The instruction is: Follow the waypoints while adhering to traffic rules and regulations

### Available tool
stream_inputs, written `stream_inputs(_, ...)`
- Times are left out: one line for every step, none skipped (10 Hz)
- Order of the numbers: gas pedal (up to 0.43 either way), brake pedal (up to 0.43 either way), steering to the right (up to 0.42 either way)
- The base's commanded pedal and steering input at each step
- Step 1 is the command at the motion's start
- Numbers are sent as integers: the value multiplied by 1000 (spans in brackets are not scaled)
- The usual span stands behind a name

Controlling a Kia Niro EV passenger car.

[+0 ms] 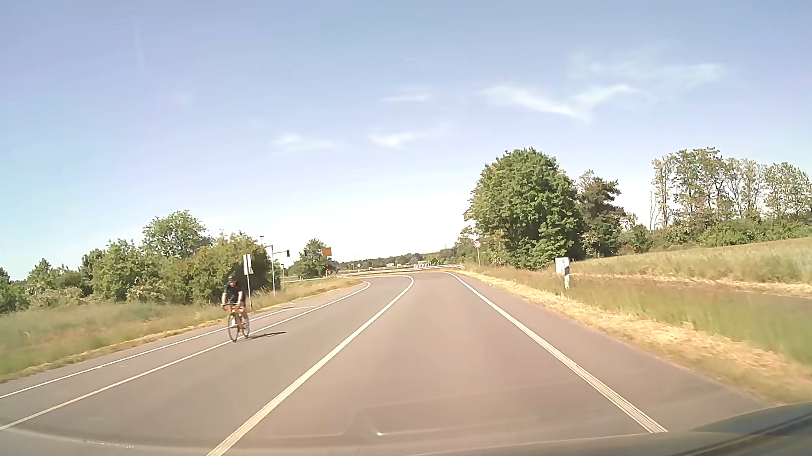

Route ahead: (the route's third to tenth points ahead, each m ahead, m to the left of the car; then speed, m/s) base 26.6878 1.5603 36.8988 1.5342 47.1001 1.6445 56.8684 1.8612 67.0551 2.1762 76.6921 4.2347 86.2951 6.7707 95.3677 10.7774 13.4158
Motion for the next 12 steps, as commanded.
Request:
stream_inputs(79, 30, -1)
stream_inputs(79, 30, -1)
stream_inputs(79, 30, -1)
stream_inputs(79, 30, -1)
stream_inputs(79, 30, -1)
stream_inputs(79, 30, -1)
stream_inputs(79, 30, 0)
stream_inputs(79, 30, 1)
stream_inputs(79, 30, 1)
stream_inputs(79, 30, 1)
stream_inputs(79, 30, 1)
stream_inputs(79, 30, 1)
